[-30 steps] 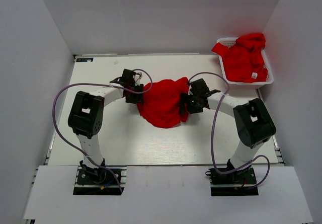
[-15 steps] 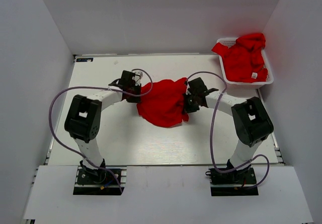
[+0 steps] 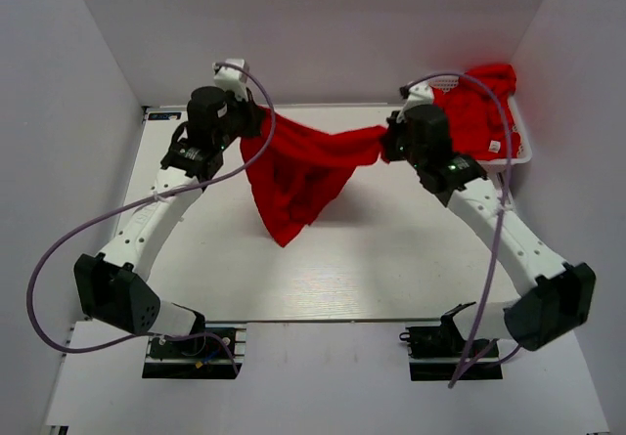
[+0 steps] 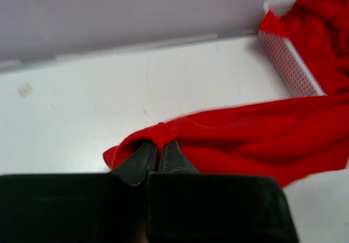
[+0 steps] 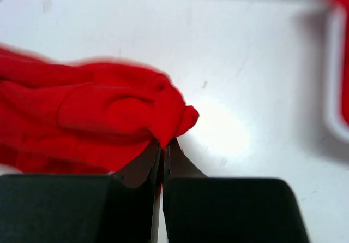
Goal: Fold and stack the t-shirts
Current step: Flatten out the tshirt
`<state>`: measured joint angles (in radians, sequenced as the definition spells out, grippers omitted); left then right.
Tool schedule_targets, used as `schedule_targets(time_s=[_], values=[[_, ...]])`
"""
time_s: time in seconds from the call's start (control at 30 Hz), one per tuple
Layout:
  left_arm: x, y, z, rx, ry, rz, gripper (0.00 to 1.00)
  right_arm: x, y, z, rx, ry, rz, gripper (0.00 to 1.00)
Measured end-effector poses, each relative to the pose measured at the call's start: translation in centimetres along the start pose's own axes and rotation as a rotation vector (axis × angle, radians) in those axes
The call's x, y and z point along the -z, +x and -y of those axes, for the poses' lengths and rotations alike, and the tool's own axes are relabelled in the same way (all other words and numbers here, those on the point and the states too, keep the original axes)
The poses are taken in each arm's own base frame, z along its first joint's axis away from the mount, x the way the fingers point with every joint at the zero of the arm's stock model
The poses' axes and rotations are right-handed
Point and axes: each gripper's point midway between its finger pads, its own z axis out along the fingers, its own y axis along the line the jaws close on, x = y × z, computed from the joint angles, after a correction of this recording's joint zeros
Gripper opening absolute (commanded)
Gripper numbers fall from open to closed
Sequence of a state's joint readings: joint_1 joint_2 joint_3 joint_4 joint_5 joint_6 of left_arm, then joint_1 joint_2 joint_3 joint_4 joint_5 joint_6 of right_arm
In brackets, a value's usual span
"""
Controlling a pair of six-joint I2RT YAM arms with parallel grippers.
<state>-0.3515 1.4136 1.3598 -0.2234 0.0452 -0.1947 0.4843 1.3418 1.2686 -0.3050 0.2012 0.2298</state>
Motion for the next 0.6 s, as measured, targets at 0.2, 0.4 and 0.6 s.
schedule_targets(time_s=[0.2,0.4,0.6], values=[[2.0,-8.2,0.6,-0.049,-0.021,0.166,0.00,5.9,-9.9,1.9,0.008,0.110,0.323,0.00],[5.7,-15.5,2.9,-0.136,0.049,0.331,0.00,11.3,-19.0,1.3,0.052,0.111,0.556,0.00],[11.8,-21.4,5.6,-0.227,0.135,0.499,0.00,17.4,-25.6,0.8,0.107,0.105,0.759,0.00]])
